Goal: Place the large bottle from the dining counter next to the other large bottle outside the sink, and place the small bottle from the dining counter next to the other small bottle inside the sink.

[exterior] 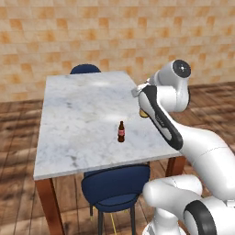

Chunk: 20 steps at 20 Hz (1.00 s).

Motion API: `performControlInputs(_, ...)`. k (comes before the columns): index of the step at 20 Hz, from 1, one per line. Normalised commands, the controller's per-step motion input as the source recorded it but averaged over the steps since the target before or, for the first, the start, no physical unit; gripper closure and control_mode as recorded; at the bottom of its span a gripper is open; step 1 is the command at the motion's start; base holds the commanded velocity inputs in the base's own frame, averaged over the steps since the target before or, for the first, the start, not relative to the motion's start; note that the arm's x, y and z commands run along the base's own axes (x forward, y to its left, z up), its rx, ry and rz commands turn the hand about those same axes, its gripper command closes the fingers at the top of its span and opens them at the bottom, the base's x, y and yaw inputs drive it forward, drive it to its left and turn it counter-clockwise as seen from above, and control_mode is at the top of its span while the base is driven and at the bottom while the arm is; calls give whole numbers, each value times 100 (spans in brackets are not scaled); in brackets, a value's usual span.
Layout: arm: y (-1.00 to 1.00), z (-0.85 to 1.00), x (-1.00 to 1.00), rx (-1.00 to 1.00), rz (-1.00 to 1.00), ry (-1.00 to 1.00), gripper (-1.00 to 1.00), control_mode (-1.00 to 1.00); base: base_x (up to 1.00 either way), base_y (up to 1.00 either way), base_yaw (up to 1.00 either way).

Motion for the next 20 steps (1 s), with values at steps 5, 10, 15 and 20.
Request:
performControlInputs(5,0,0,0,0,0,0,100,100,0,-4,-24)
performControlInputs(10,0,0,0,0,0,0,100,100,0,0,-25)
performControlInputs(15,0,0,0,0,0,0,100,100,0,0,-25)
performControlInputs(20,0,0,0,0,0,0,100,100,0,0,-25)
